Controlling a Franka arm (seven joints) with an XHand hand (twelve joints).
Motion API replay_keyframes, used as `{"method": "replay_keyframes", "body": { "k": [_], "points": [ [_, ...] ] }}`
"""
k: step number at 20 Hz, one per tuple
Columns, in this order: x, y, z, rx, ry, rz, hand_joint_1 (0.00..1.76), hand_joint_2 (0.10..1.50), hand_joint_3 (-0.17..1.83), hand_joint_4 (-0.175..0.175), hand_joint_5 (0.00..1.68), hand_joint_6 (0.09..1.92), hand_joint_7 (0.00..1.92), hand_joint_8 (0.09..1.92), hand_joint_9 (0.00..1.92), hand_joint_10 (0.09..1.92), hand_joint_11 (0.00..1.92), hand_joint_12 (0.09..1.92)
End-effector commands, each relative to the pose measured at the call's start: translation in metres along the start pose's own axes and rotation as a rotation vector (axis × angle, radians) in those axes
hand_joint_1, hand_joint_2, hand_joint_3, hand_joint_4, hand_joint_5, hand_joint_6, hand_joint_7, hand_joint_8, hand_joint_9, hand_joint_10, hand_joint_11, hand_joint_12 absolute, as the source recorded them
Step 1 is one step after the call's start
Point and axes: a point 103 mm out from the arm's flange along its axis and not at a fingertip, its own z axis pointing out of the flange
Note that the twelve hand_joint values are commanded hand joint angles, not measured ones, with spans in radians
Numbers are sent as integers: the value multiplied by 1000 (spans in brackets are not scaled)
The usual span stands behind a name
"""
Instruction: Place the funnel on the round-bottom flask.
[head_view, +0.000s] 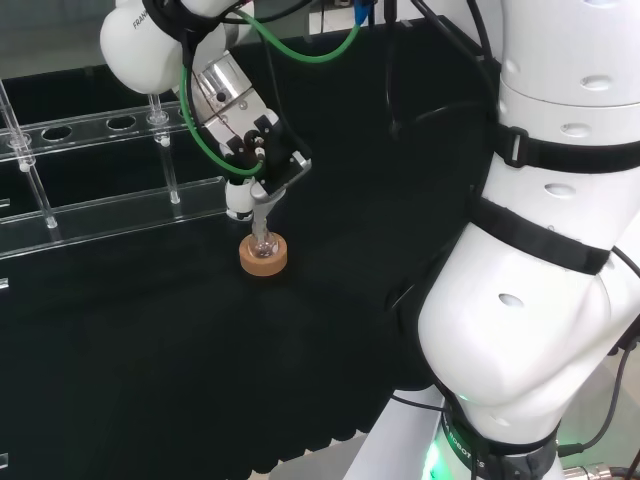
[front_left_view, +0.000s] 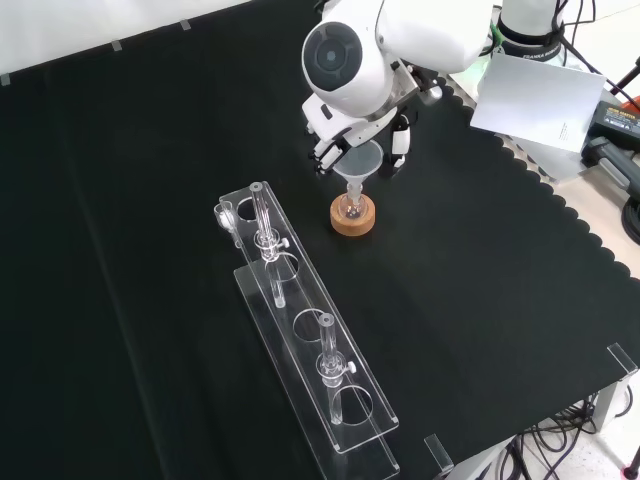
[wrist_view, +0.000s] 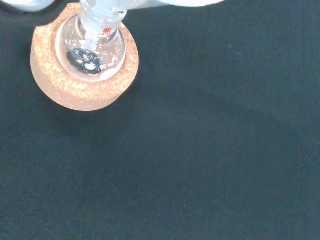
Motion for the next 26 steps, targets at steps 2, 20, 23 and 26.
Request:
{"method": "replay_keyframes", "body": {
  "k": [2, 20, 23, 26],
  "points": [
    [1, 0, 1, 0, 4, 2, 712, 841, 553, -14, 719, 749, 753, 664, 1029, 364, 701, 1190],
    [-1, 5, 4, -5, -1, 0, 694, 815, 555, -25, 628, 740, 670, 696, 927, 411, 640, 1228],
    [-1, 4, 4, -4, -8, -8, 686, 796, 558, -29, 601, 730, 649, 703, 908, 424, 629, 1235],
    [0, 3, 4, 7, -12, -17, 681, 769, 564, -35, 548, 706, 620, 712, 883, 444, 612, 1241]
  ]
}}
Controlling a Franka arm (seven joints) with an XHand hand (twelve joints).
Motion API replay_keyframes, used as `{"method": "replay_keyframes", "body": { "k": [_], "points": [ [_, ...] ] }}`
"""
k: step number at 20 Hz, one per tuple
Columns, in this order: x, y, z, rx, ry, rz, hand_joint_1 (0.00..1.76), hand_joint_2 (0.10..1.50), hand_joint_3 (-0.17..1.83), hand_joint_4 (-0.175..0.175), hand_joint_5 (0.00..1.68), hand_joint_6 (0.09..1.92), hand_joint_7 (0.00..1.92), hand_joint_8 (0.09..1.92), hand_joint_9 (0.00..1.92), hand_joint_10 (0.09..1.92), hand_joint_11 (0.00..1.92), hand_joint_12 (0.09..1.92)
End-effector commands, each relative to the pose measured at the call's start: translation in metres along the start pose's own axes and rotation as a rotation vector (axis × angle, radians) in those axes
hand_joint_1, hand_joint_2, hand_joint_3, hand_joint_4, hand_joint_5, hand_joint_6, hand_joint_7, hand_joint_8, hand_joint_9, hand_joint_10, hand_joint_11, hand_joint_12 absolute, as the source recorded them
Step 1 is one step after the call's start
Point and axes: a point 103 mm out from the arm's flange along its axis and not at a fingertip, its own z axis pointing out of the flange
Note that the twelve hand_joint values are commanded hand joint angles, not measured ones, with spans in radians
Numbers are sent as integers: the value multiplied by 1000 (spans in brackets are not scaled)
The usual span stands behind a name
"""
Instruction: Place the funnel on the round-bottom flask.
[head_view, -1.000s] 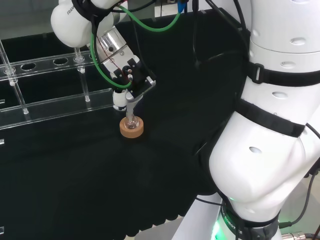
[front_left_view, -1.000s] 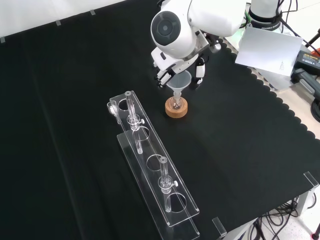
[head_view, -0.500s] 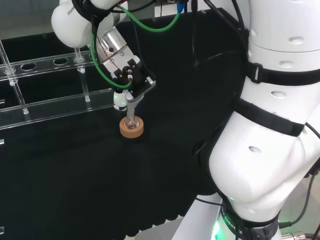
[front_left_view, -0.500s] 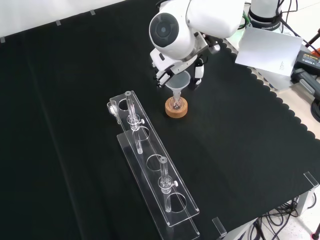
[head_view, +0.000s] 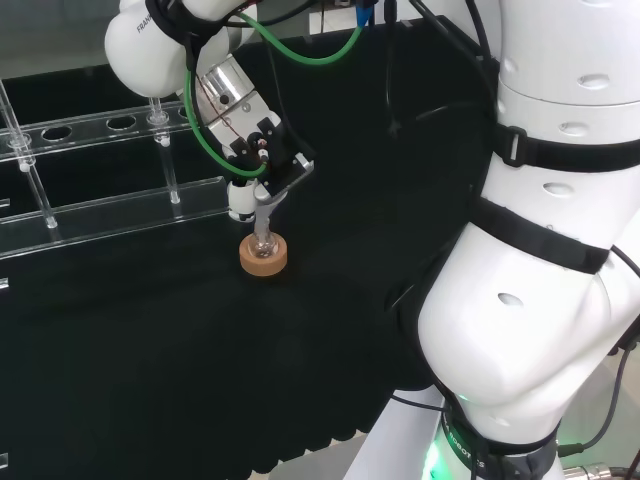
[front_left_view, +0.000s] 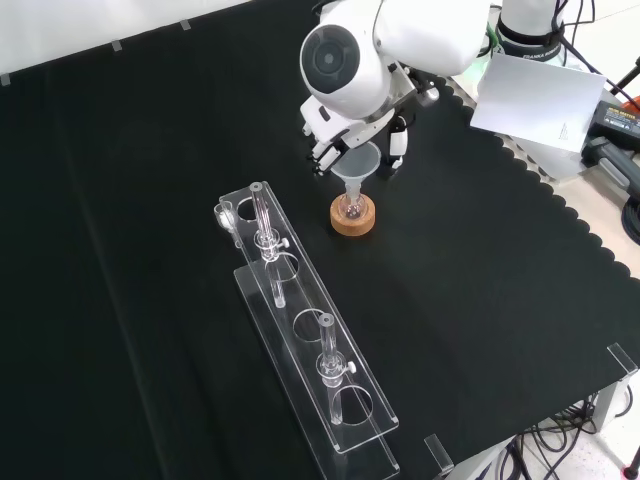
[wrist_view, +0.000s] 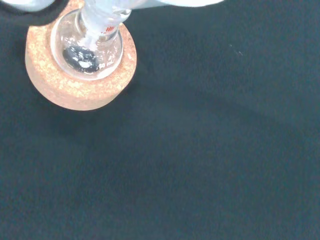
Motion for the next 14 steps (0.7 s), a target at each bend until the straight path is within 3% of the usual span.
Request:
{"method": "replay_keyframes", "body": {
  "k": [1, 14],
  "points": [
    [1, -1, 0, 10, -7, -14, 679, 759, 569, -36, 535, 691, 609, 718, 871, 457, 607, 1245],
    [2, -3, -1, 31, -32, -13, 647, 692, 566, -46, 430, 503, 457, 741, 750, 550, 537, 1271]
  ]
}}
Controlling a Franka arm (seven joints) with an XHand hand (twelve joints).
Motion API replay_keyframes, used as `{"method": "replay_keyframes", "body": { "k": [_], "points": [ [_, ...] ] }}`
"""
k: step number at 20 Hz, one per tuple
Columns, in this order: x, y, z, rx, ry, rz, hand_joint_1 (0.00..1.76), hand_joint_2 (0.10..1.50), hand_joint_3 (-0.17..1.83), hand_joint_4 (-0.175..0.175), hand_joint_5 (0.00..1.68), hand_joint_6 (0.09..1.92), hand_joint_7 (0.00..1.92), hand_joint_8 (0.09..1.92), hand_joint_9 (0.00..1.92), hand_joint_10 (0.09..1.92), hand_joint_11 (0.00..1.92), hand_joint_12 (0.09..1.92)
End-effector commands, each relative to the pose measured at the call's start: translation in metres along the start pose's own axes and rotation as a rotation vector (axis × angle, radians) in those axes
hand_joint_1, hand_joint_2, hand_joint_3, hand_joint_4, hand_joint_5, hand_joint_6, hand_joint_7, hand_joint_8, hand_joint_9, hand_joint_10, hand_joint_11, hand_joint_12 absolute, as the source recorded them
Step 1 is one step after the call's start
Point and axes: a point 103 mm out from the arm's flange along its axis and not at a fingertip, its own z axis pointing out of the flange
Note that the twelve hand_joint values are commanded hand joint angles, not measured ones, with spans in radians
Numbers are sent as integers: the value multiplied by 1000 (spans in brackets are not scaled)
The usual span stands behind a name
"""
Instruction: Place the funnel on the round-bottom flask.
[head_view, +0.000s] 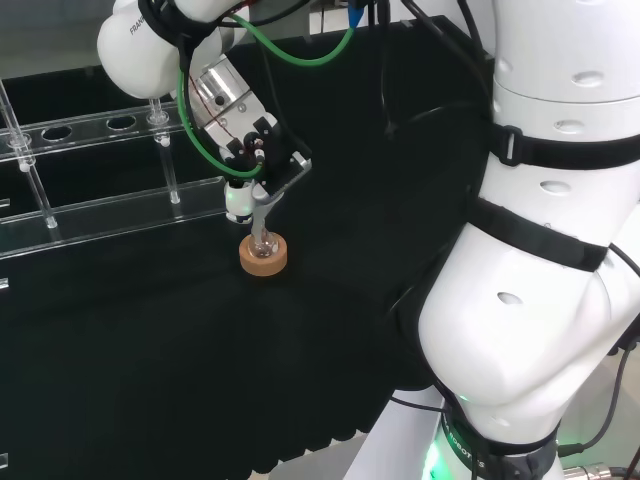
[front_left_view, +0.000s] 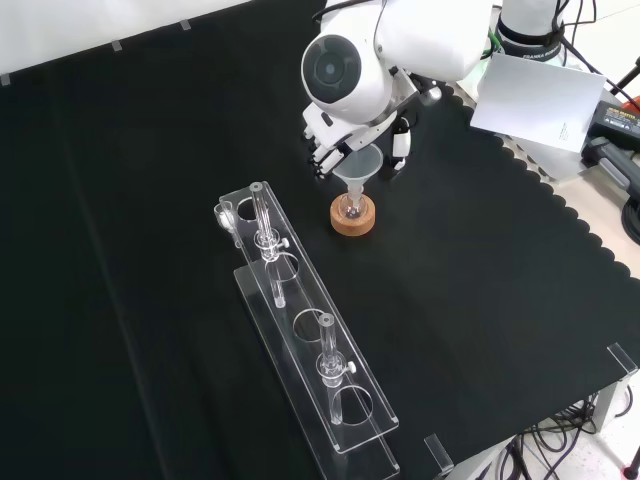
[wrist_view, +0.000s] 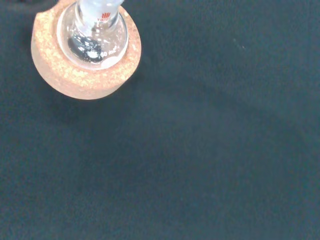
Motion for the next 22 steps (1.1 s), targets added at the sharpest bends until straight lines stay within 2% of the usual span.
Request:
{"method": "replay_keyframes", "body": {
  "k": [1, 12, 22],
  "points": [
    [-1, 0, 0, 5, -5, 7, 646, 691, 565, -46, 428, 498, 455, 741, 747, 551, 535, 1271],
    [-8, -2, 4, -5, 19, -9, 631, 693, 549, -48, 434, 422, 427, 734, 714, 572, 517, 1282],
    [-3, -4, 1, 2, 9, -25, 572, 668, 494, -45, 383, 199, 253, 723, 574, 629, 422, 1321]
  ]
}}
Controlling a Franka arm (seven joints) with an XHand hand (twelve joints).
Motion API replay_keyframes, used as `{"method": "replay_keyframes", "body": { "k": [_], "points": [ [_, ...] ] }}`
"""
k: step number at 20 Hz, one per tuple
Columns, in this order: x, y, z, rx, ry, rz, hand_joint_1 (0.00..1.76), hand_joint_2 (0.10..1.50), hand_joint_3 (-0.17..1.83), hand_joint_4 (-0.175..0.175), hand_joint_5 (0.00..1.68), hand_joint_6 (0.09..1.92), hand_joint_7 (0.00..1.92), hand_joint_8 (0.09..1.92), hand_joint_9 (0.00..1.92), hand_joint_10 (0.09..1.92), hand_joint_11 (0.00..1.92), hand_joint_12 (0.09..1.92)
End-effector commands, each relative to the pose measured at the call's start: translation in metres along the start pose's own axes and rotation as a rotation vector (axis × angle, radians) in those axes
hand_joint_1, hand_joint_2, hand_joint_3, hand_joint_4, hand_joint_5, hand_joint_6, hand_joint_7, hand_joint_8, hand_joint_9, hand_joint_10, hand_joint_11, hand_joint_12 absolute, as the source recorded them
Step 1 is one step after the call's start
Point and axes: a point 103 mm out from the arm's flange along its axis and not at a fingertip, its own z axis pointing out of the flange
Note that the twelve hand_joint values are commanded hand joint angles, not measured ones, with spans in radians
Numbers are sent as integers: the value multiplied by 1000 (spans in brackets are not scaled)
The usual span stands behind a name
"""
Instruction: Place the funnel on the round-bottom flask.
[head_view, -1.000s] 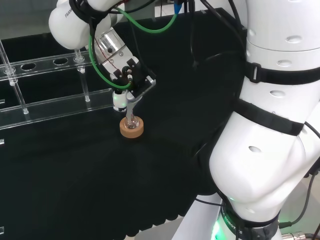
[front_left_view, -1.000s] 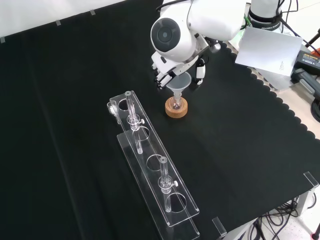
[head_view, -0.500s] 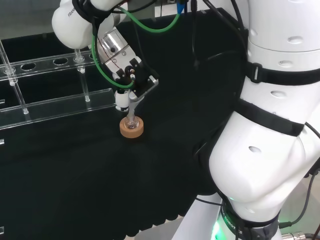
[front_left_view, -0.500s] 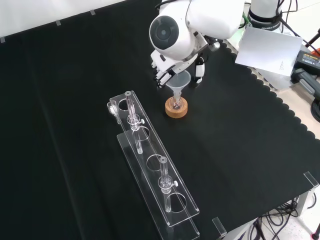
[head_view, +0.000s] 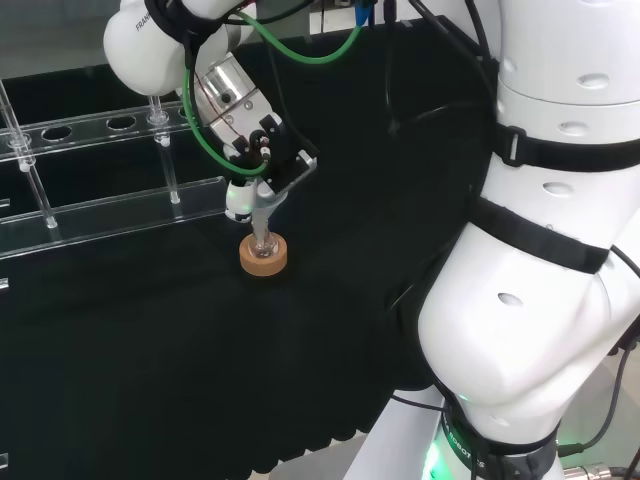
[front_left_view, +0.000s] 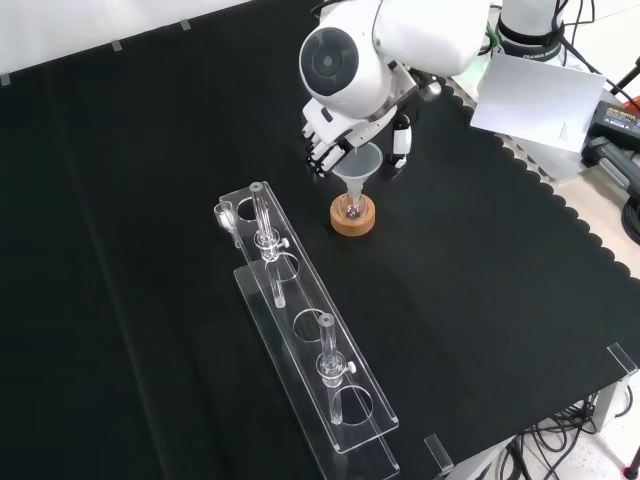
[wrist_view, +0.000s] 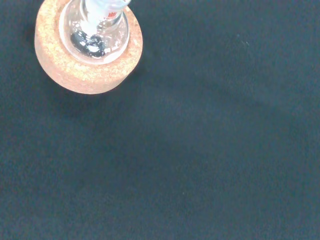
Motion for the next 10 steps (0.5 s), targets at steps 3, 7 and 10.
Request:
{"method": "replay_keyframes", "body": {
  "k": [3, 7, 10],
  "points": [
    [0, -4, -2, -17, 3, 3, 555, 662, 457, -39, 310, 106, 94, 661, 377, 659, 284, 1376],
    [-7, -12, -7, -94, 36, 8, 504, 648, 371, -25, 132, 87, 5, 174, 35, 698, 35, 1471],
    [-13, -20, -16, -138, 48, 2, 486, 656, 328, -24, 104, 87, 0, 140, 3, 737, 10, 1491]
  ]
}}
